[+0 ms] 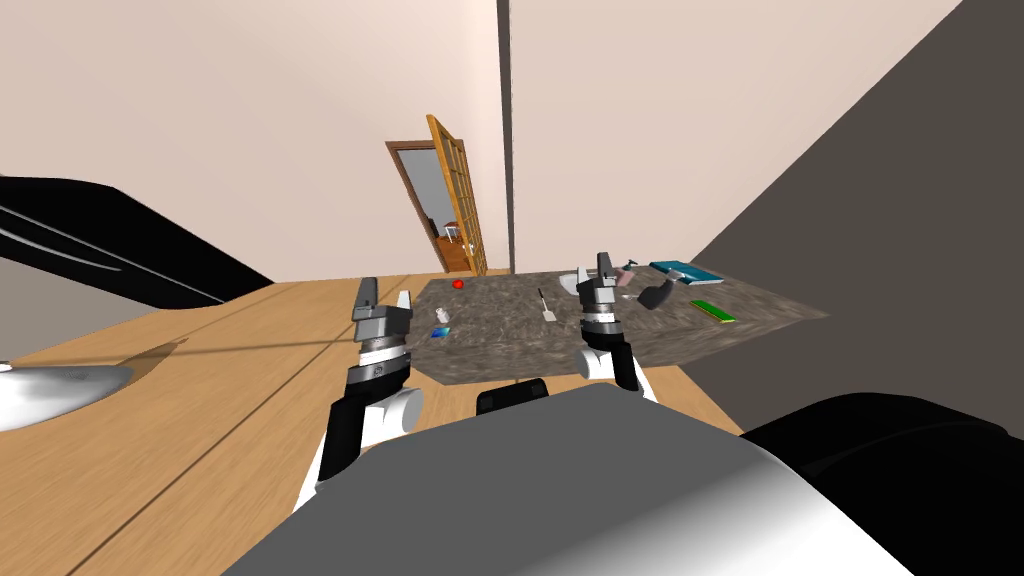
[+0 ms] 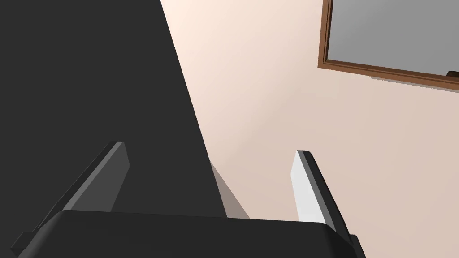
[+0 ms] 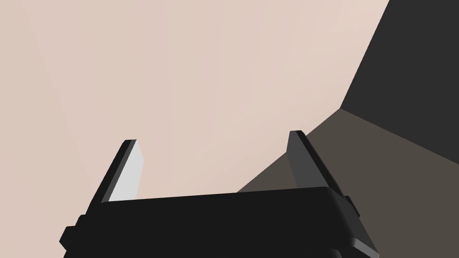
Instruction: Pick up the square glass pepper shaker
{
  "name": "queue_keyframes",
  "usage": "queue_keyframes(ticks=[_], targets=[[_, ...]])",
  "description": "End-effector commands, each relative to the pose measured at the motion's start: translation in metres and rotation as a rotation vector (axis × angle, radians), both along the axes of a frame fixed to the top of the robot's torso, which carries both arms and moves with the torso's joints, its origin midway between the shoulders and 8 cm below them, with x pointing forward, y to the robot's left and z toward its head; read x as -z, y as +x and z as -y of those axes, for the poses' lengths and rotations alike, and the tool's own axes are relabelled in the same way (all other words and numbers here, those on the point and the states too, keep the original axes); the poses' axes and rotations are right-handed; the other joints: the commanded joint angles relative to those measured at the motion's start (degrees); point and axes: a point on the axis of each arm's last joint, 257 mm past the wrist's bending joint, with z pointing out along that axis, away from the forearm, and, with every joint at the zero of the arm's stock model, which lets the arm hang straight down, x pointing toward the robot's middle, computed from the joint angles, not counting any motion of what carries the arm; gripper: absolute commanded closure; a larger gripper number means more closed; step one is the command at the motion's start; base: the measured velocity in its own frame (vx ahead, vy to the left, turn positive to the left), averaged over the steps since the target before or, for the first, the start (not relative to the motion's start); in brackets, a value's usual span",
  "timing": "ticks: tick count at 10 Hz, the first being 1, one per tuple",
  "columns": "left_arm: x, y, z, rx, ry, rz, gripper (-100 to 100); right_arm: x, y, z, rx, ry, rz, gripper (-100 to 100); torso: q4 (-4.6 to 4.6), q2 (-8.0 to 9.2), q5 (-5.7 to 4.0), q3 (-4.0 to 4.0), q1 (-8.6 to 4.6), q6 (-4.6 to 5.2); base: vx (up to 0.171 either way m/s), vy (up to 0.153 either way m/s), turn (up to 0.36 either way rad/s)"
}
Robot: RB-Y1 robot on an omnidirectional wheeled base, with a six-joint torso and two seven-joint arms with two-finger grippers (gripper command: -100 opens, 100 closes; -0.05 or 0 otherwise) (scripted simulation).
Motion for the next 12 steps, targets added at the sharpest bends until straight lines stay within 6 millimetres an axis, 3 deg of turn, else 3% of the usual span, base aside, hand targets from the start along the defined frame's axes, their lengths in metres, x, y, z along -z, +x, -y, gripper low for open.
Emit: queue_keyframes(ticks=[1, 6, 10, 11, 12], targets=[[0.018, 0.011, 0.004, 0.012, 0.029, -0.061, -100, 0.0, 0.0, 0.0, 0.0, 0.0, 0.0, 0, 0.0, 0.0, 0.0, 0.0, 0.0, 0.0, -0.011, -0.035, -0.022], [0.084, 0.039, 0.006, 0.033, 0.133, -0.268, -100, 0.0, 0.0, 0.0, 0.0, 0.0, 0.0, 0, 0.0, -0.01, 0.0, -0.01, -0.01, 0.0, -0.011, -0.034, -0.043], [0.148, 0.055, -0.005, 0.025, 0.238, -0.449, -100, 0.0, 0.0, 0.0, 0.0, 0.0, 0.0, 0, -0.01, -0.03, 0.0, -0.02, -0.01, 0.0, -0.004, -0.035, -0.078], [0.149, 0.055, -0.005, 0.024, 0.238, -0.452, -100, 0.0, 0.0, 0.0, 0.0, 0.0, 0.0, 0, 0.0, -0.02, 0.0, -0.01, 0.0, 0.0, -0.006, -0.023, -0.018], [0.166, 0.058, -0.011, 0.018, 0.269, -0.499, -100, 0.0, 0.0, 0.0, 0.0, 0.0, 0.0, 0, 0.0, -0.01, 0.0, -0.01, 0.01, -0.01, -0.003, -0.023, -0.049]])
